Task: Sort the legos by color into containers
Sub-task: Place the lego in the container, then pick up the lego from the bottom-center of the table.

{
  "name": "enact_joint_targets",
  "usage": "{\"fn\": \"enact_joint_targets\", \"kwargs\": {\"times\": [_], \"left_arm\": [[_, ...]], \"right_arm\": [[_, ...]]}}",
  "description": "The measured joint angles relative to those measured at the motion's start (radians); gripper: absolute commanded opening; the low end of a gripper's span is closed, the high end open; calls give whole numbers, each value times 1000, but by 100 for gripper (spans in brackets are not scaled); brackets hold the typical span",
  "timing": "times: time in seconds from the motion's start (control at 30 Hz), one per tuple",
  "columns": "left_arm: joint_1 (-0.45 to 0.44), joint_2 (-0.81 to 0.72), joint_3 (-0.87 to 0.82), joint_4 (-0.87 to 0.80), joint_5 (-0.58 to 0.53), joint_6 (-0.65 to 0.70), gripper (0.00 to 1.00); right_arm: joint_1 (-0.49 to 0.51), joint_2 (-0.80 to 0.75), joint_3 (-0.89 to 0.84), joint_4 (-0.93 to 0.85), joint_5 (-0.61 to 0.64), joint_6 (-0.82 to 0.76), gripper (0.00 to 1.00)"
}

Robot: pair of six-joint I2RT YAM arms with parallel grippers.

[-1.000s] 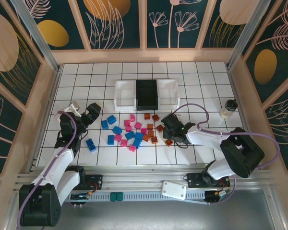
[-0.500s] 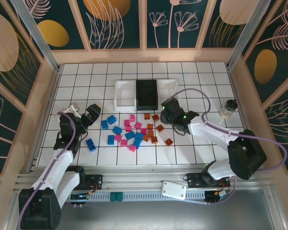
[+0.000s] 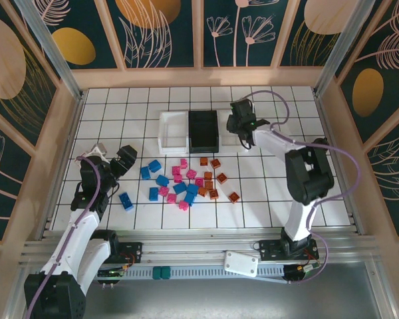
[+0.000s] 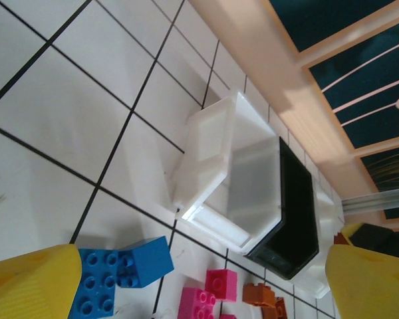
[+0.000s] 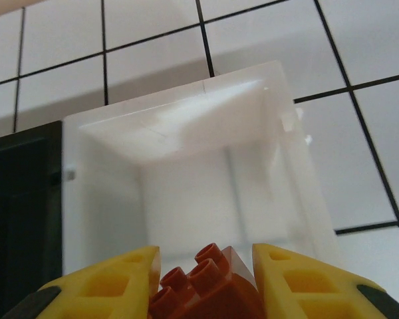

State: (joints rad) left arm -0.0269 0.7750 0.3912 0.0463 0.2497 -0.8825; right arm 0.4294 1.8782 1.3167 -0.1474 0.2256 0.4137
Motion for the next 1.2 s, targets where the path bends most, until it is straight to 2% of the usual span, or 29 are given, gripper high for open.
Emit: {"fn": "enact_joint_targets", "kwargs": {"times": [0.13, 0.27, 0.4, 0.5, 0.67, 0.8, 1.0, 1.2], "left_arm": [[0, 0, 0, -23, -5, 12, 95], [0, 0, 0, -36, -8, 19, 96], [0, 0, 0, -39, -8, 22, 96], [0, 3, -2, -33, -6, 22, 99], [0, 41, -18, -5, 7, 21, 99], [0, 69, -32, 17, 20, 21, 99], [0, 93, -45, 50, 35, 21, 99], [0, 102, -55, 78, 45, 21, 99]], "right_arm": [[-4, 69, 65, -10, -15, -17, 68], [-5, 65, 87, -12, -23, -19, 74], [3, -13, 14, -5, -26, -19, 76], [32, -162, -119, -13, -29, -16, 77], [133, -447, -364, -34, -41, -8, 78], [217, -595, -512, -93, -84, 9, 78], [342, -641, -642, -212, -164, 49, 78], [410, -608, -657, -280, -181, 86, 76]]}}
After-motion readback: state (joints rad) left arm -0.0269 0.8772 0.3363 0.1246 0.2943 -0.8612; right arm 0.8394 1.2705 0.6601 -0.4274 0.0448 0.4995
